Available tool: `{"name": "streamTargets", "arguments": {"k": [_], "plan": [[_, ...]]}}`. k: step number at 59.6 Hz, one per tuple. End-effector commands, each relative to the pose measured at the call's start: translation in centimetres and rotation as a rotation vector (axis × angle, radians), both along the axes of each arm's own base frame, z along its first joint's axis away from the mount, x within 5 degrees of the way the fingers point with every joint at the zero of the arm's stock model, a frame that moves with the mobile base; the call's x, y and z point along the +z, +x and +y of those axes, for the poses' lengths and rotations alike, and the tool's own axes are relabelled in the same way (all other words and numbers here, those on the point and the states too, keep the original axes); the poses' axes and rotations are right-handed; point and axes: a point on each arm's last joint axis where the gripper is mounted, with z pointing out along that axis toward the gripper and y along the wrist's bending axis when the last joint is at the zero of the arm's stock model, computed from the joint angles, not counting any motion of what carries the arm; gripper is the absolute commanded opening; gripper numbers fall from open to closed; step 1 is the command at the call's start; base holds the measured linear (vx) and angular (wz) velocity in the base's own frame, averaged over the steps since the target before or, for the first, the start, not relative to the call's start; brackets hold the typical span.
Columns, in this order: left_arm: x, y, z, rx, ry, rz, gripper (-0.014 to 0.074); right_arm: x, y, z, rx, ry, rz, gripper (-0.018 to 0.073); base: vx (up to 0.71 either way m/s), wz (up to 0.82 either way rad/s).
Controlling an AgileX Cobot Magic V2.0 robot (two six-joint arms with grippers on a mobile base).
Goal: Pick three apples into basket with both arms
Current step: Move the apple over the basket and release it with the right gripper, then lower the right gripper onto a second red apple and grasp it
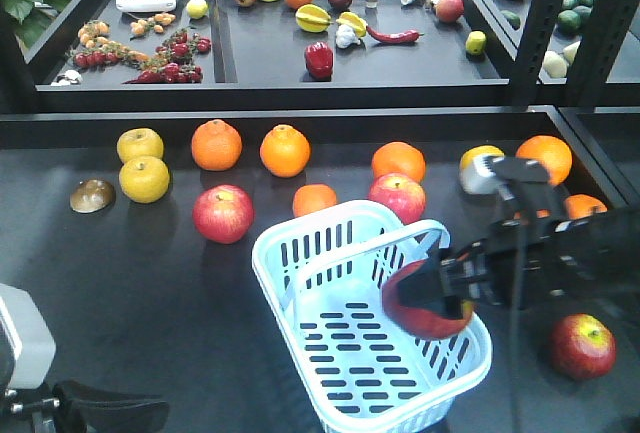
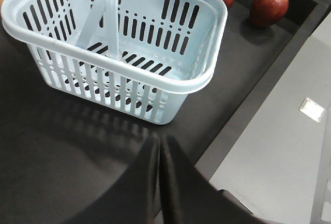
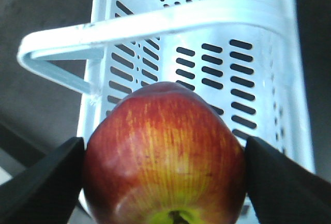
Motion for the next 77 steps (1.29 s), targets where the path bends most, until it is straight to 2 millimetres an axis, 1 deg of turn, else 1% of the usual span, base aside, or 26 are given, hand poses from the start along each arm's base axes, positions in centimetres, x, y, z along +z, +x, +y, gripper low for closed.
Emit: {"name": "streamTargets", "arguments": {"k": [1,7,10,16,18,21,27,32,35,39,46,51,52,54,55,63,68,73,77], "plan": [[1.1,0.4,-0.1,0.036,-0.053,-0.032,-0.0006,0.5,1.1,0.8,-0.028,0.002,-0.092,0.0251,0.00,0.00],[1.0,0.4,-0.1,0.034,-0.052,-0.029,-0.0006,-0.4,1.7,1.1,-0.020,-0.018,-0.091,0.0411,0.00,0.00],[1.0,0.4,-0.1,0.033,-0.052,-0.029,-0.0006,-0.7,1.9,1.1,-0.016,-0.024,-0.084,0.0506,0.00,0.00],[1.0,0.4,-0.1,0.033,-0.052,-0.029,-0.0006,-1.0,1.9,1.1,0.001,-0.034,-0.081,0.0643,0.00,0.00],[1.0,0.4,-0.1,0.033,-0.052,-0.029,-0.0006,-1.0,2.0,1.1,0.000,-0.035,-0.083,0.0676,0.00,0.00],[1.0,0.4,-0.1,0.033,-0.052,-0.029,-0.0006,-1.0,2.0,1.1,-0.005,-0.033,-0.085,0.0702,0.00,0.00],[1.1,0.4,-0.1,0.036,-0.053,-0.031,-0.0006,-1.0,2.0,1.1,-0.009,-0.033,-0.088,0.0703,0.00,0.00],[1.1,0.4,-0.1,0.036,-0.054,-0.031,-0.0006,-1.0,2.0,1.1,-0.005,-0.032,-0.082,0.0674,0.00,0.00],[1.0,0.4,-0.1,0.035,-0.053,-0.030,-0.0006,-0.9,1.8,1.2,0.003,-0.026,-0.073,0.0641,0.00,0.00],[1.0,0.3,-0.1,0.032,-0.052,-0.026,-0.0006,-0.5,1.3,1.2,0.021,-0.015,-0.053,0.0564,0.00,0.00],[1.0,0.3,-0.2,0.029,-0.052,-0.022,-0.0006,0.5,0.2,0.6,-0.001,-0.025,-0.016,0.0346,0.00,0.00],[1.0,0.3,-0.2,0.029,-0.052,-0.022,-0.0006,1.1,-0.2,-0.6,-0.055,-0.071,-0.006,0.0150,0.00,0.00],[1.0,0.3,-0.2,0.029,-0.052,-0.022,-0.0006,1.3,-0.3,-1.1,-0.069,-0.088,-0.008,0.0099,0.00,0.00],[1.0,0.3,-0.2,0.029,-0.052,-0.022,-0.0006,1.5,-0.4,-1.7,-0.089,-0.114,-0.011,0.0033,0.00,0.00],[1.0,0.3,-0.2,0.029,-0.052,-0.022,-0.0006,1.6,-0.5,-2.2,-0.104,-0.135,-0.014,-0.0015,0.00,0.00],[1.0,0.3,-0.2,0.029,-0.052,-0.022,-0.0006,2.2,-0.8,-6.0,-0.252,-0.263,-0.007,-0.0009,0.00,0.00],[1.0,0.3,-0.2,0.029,-0.052,-0.022,-0.0006,2.1,-0.8,-8.2,-0.318,-0.349,0.000,-0.0009,0.00,0.00],[1.0,0.3,-0.2,0.026,-0.051,-0.020,-0.0006,1.9,-0.6,-9.8,-0.363,-0.390,-0.002,-0.0001,0.00,0.00],[1.0,0.3,-0.2,0.026,-0.051,-0.020,-0.0006,1.9,-0.3,-10.8,-0.403,-0.390,-0.011,0.0017,0.00,0.00]]}}
